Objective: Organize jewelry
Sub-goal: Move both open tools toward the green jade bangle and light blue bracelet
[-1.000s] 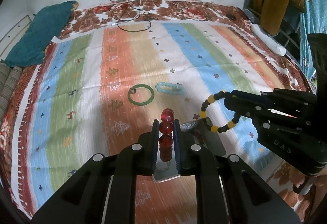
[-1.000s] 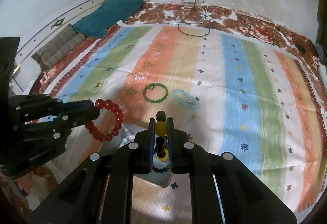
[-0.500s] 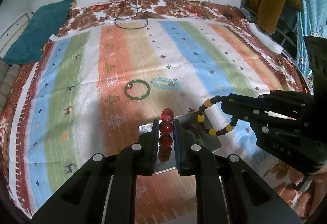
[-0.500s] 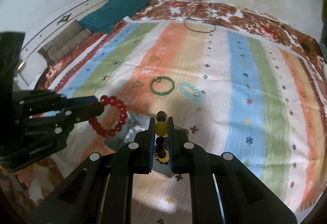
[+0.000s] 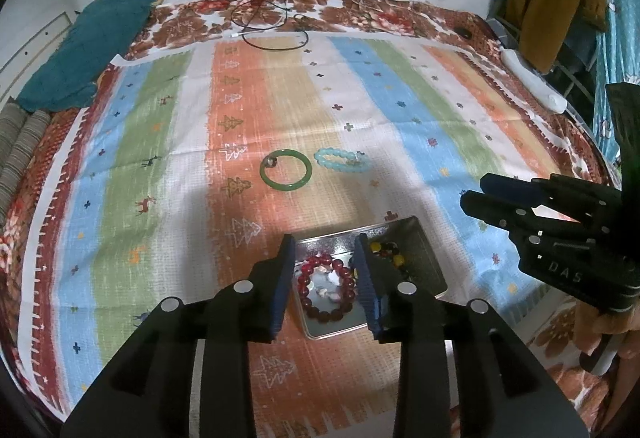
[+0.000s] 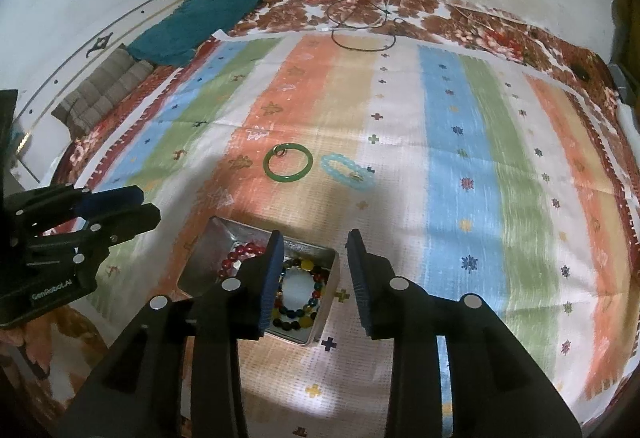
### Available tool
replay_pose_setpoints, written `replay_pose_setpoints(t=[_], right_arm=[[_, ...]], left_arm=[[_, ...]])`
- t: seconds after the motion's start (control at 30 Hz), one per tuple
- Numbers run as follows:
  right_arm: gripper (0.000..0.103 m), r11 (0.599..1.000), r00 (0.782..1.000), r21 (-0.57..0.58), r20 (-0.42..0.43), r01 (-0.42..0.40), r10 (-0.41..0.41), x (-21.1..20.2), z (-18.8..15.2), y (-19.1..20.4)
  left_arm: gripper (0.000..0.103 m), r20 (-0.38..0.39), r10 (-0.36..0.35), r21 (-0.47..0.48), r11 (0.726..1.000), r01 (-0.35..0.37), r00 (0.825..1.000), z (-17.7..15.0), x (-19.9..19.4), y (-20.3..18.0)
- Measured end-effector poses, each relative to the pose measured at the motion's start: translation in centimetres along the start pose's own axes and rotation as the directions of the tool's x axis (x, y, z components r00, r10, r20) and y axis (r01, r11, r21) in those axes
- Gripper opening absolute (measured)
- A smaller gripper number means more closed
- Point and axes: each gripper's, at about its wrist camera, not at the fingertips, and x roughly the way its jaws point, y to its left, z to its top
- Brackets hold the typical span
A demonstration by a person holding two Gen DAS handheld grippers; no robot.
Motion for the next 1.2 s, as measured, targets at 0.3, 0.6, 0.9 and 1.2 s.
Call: replay_pose_setpoints(t=[0.3, 0.6, 0.9, 1.2], right_arm=[[0.047, 1.0, 1.0, 0.022, -0.015, 0.008, -0.008, 0.5, 0.5, -0.7], [0.057, 0.999, 0.999, 0.033, -0.029, 0.02, -0.019, 1.5, 1.4, -1.3], [0.067, 0.998, 0.997, 0.032, -0.056, 0.055, -0.053, 3.1, 2.6, -1.7], [0.071, 0.996, 0.994, 0.038, -0.075, 0.085, -0.082, 5.0, 4.3, -2.4]], left_arm=[[0.048, -0.01, 0.016, -0.023, 1.0, -0.016, 1.0, 0.3, 0.6, 1.1], [0.058, -0.033, 0.054, -0.083, 0.995, -0.057, 0.998, 1.5, 1.9, 3.0], [0.068, -0.069, 0.1, -0.081, 0.991, -0.105, 0.993, 3.2, 3.9, 3.8], [0.072, -0.112, 0.131, -0.105, 0.984, -0.142, 0.985, 4.7, 6.2, 5.5]])
